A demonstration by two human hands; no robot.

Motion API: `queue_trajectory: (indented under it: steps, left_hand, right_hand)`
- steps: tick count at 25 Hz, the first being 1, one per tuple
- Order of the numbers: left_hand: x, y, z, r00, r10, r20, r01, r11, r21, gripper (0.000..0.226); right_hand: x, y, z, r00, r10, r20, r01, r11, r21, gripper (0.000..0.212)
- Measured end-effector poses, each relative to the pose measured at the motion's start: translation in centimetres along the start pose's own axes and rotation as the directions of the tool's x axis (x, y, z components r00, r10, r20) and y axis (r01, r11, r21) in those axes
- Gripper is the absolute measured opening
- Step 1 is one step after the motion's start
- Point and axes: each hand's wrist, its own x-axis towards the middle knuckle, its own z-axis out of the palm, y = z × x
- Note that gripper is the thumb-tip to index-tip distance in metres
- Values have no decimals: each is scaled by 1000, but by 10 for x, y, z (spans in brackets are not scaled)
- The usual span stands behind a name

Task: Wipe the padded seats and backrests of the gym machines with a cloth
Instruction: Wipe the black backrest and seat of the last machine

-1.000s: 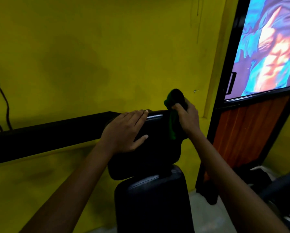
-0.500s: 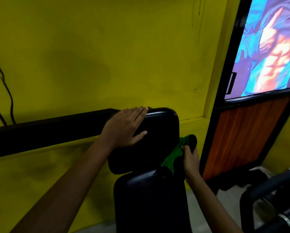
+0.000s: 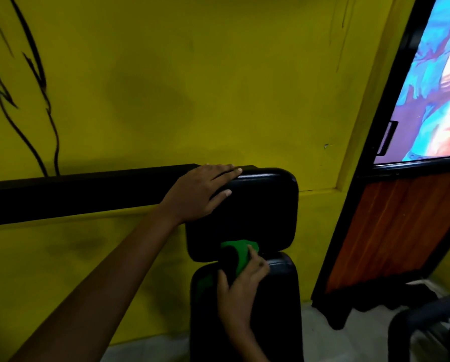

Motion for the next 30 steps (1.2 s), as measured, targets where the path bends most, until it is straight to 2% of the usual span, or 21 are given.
queue_trajectory:
  steps: [2,4,5,8,11,13,15,17,19,22,25,27,30]
  left_hand:
    - [-9,-4,-4,1000,-6,14,7,1000,-20,52]
    - [-17,-5,-5,999,-52,6,52,996,-66,52]
    - [-18,-3,-4,998,-70,5,70,993,-93,52]
    - [-18,-2,1,996,-86,-18,84,991,-106,51]
    - [-18,-2,4,996,-83,-35,80,993,-85,50]
    - [-20,-2,3,997,-79,-6,78,993,-85,52]
    - [-23,-2,1,996,-85,5,85,993,-80,52]
    - [-31,2,3,991,-126,-42,123,990,-76,51]
    - [-41,12,11,972,-207,-112,198,976,-88,51]
    - [-55,33,27,907,-362,-215,326,927,-187,52]
    - [-65,50,36,837,-471,-279,362,858,-364,58]
    - [-78,63,52,765,-581,-279,409,772,-487,66]
    - [-101,94,87,587,-800,-124,582,523,-623,77]
  right_hand:
    - [27,2,-20,991,61,-121,-58,998,30,66]
    - [60,4,-42,948,173,-265,-154,984,92,59]
    - [70,7,-48,935,201,-292,-175,978,113,57]
    - [53,5,-36,938,279,-205,-255,957,136,62]
    - [22,1,-20,968,250,-35,-245,963,111,66]
    - [22,-7,-24,968,250,-10,-247,962,116,63]
    - [33,-22,-40,977,176,-123,-166,982,90,60]
    - [53,-41,-58,972,-34,-234,42,999,33,59]
    - [85,-57,-67,931,-267,-248,257,964,-74,56]
    - [140,-81,-70,855,-514,-70,458,811,-365,64]
    - [166,-108,-63,799,-584,143,551,617,-562,70]
    - [168,-125,-49,727,-612,313,657,484,-579,72]
    - [172,-146,-31,604,-615,507,785,348,-512,74]
